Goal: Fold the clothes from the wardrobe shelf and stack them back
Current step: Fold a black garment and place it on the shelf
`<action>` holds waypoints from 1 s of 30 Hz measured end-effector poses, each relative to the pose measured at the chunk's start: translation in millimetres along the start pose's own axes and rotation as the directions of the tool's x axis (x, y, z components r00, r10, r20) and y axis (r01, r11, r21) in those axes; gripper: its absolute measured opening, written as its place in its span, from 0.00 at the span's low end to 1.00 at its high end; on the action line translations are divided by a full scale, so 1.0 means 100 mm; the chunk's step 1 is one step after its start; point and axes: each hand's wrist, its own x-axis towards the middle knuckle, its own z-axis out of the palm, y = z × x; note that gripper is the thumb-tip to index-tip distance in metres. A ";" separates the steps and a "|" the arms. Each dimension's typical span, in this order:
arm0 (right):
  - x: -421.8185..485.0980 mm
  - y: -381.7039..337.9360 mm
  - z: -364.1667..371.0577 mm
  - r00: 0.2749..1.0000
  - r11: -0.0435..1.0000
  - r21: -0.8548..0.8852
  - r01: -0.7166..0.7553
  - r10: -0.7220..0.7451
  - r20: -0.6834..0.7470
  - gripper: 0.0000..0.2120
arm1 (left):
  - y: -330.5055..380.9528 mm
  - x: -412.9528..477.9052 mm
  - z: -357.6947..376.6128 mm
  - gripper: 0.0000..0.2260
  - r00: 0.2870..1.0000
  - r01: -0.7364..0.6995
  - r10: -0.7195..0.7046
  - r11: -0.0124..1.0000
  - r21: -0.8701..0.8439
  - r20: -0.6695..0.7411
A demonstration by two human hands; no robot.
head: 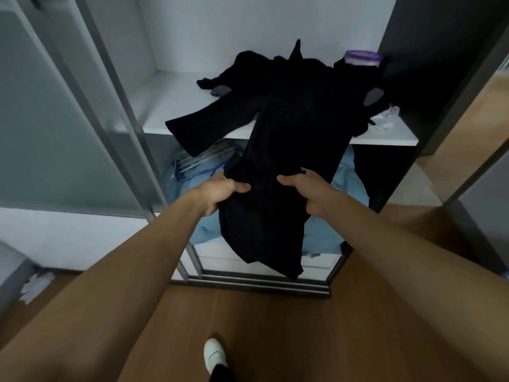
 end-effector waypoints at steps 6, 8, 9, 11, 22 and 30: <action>-0.36 0.32 0.03 0.994 0.996 -0.002 -0.095 0.095 0.063 0.15 | -0.22 -0.40 0.05 0.15 0.999 0.052 -0.052 0.991 0.123 -0.002; -0.45 0.34 0.07 0.986 0.992 -0.051 -0.119 0.124 0.108 0.16 | -0.23 -0.50 0.00 0.15 0.998 0.053 -0.055 0.985 0.166 0.007; -0.48 0.33 0.08 0.983 0.988 -0.093 -0.119 0.131 0.126 0.16 | -0.22 -0.54 -0.03 0.15 0.998 0.052 -0.056 0.981 0.189 0.015; -0.54 0.30 0.11 0.978 0.978 -0.186 -0.098 0.130 0.163 0.16 | -0.21 -0.61 -0.12 0.15 0.998 0.045 -0.056 0.972 0.229 0.040; -0.59 0.07 0.68 0.952 0.968 -0.219 -0.119 0.174 0.252 0.30 | -0.28 -0.93 -0.98 0.19 0.979 -0.160 0.138 0.977 0.140 0.152; -0.54 0.09 1.36 0.998 0.991 -0.113 -0.066 0.067 0.002 0.05 | -0.57 -1.04 -1.57 0.06 0.978 -0.209 0.210 0.976 0.068 -0.009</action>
